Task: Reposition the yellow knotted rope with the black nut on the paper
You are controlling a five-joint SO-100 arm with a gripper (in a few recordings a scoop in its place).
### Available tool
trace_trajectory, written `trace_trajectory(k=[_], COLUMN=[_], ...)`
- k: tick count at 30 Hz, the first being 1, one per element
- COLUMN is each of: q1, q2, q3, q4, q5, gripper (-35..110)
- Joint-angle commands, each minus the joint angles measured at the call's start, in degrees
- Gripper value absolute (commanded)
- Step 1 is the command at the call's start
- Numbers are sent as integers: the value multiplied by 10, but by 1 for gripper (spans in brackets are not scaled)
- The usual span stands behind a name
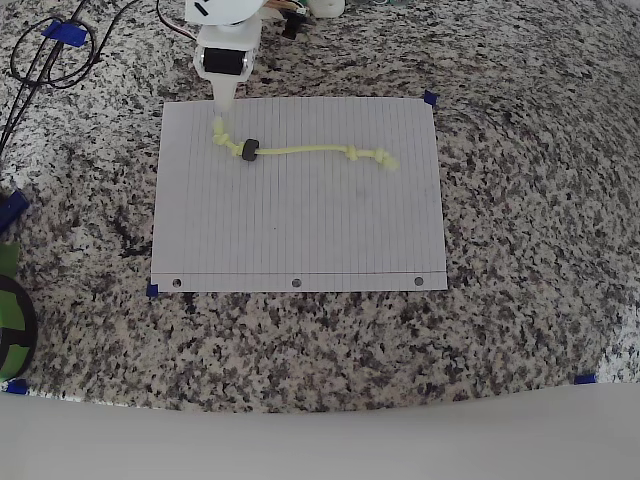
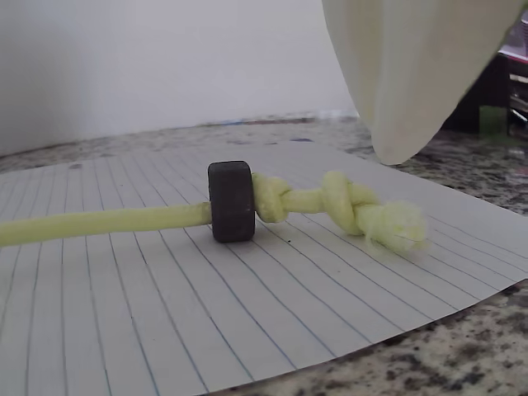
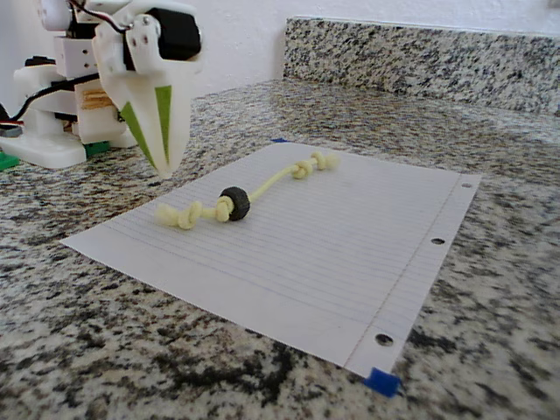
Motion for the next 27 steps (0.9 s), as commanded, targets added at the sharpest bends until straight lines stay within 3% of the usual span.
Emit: trace_trajectory(k=[1, 27], q1=[-9, -13], q2=[-39, -173], q3=[-11, -17], q4=[-42, -214], q5=[-4, -10], gripper=[0, 0])
